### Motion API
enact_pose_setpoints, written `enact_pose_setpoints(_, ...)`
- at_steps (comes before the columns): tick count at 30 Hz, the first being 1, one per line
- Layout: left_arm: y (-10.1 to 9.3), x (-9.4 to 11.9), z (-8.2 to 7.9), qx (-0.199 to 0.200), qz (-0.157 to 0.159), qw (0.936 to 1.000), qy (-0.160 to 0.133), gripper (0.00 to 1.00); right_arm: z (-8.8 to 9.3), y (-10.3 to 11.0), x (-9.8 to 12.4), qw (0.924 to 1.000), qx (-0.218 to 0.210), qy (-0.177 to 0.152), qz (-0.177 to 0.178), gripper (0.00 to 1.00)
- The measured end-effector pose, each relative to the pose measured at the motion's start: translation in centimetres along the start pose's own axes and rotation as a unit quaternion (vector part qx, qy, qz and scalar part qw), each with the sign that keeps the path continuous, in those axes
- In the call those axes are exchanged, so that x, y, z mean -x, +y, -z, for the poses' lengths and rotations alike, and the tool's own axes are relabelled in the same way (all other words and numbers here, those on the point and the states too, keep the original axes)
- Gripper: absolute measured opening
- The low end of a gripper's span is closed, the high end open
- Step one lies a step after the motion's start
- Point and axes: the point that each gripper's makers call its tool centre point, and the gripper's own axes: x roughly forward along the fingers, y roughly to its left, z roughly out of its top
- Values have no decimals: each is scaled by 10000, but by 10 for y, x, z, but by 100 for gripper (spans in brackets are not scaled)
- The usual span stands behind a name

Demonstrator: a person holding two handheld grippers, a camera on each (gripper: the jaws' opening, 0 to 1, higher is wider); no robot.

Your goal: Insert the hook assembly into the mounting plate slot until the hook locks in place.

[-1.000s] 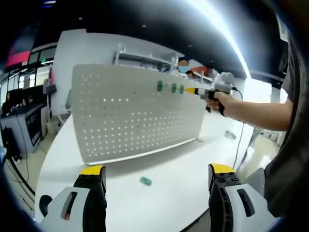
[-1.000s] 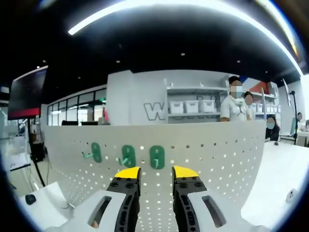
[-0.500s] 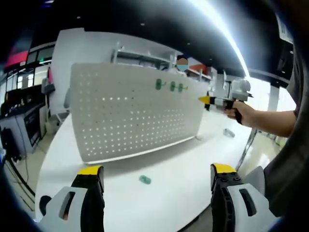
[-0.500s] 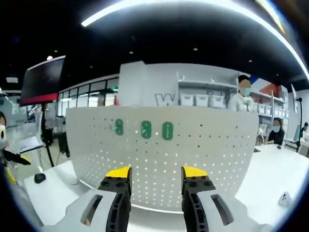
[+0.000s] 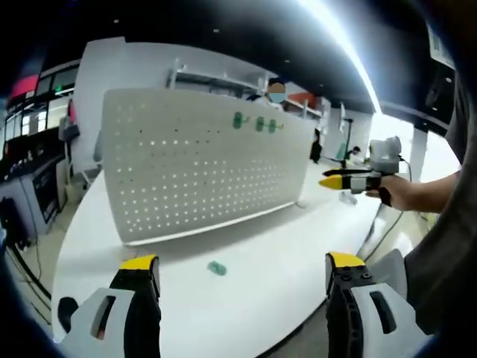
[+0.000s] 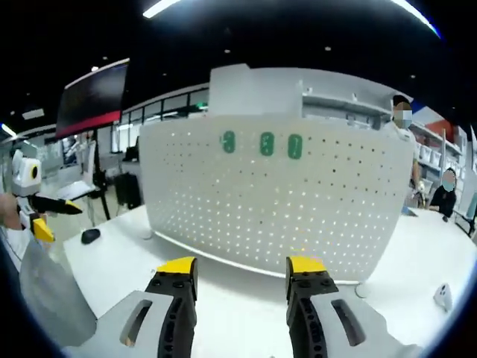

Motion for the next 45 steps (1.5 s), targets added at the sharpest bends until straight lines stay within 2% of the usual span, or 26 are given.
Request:
enact_pose_setpoints(3,-1,0,3,12,21,10000,69,93,14,10,1,9996,-54,101,-250,51)
enact_pose_setpoints(5,-1,0,4,5,27,10000,86,93,22,14,2,9992,-60,265,-297,52)
enact_pose_setpoints(12,2,3,9,35,-39,9999,132,93,36,37,6,9970,-2,483,-599,52)
enact_pose_setpoints(15,2,3,13,108,-19,9998,169,94,53,54,8,9925,-59,799,-919,48)
enact_pose_setpoints(19,1,4,18,150,-10,9996,239,94,62,66,10,9900,-14,890,-1091,48)
enact_pose_setpoints(22,2,5,23,221,-5,9993,305,94,74,78,11,9849,14,1107,-1328,48)
enact_pose_setpoints(24,2,7,26,236,-3,9990,380,94,77,83,11,9832,10,1137,-1426,47)
enact_pose_setpoints(36,-1,10,53,312,7,9958,855,94,103,114,19,9734,45,1422,-1793,47)
enact_pose_setpoints(41,0,10,58,276,-41,9952,937,93,114,119,19,9685,75,1680,-1834,46)
enact_pose_setpoints(45,-2,9,69,368,8,9926,1157,94,119,127,16,9643,98,1765,-1972,45)
